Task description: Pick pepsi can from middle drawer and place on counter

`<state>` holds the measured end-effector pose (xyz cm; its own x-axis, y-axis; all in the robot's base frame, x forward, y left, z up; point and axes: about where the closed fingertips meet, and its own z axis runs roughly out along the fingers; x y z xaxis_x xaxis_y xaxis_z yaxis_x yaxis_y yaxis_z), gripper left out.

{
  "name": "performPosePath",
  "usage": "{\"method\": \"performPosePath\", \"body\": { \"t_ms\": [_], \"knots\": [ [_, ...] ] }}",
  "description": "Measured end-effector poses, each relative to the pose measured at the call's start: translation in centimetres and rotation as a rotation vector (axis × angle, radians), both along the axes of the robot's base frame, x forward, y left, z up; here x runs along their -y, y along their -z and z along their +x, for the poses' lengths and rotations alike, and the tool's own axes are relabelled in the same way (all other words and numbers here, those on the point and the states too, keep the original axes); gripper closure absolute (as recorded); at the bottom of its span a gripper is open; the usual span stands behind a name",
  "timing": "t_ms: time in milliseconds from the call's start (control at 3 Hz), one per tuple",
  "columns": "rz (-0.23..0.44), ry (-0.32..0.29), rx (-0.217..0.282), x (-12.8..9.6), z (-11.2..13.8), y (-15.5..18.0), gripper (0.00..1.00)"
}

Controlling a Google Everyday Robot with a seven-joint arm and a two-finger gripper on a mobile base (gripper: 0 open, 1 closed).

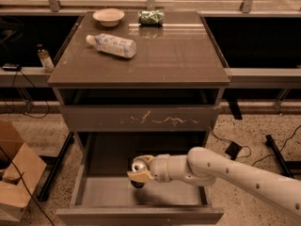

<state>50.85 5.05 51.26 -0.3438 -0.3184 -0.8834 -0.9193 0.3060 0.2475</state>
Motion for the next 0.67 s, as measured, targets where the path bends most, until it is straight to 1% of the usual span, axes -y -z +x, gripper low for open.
{"method": "performPosePath", "body": {
  "t_ms": [333,667],
  "knots": [
    [0.061,-0.022,0.092,3.0,-1.1,-6.5,1.0],
    [0.104,-0.043,0.196,6.7,-1.7,-13.5,1.0]
  ]
}}
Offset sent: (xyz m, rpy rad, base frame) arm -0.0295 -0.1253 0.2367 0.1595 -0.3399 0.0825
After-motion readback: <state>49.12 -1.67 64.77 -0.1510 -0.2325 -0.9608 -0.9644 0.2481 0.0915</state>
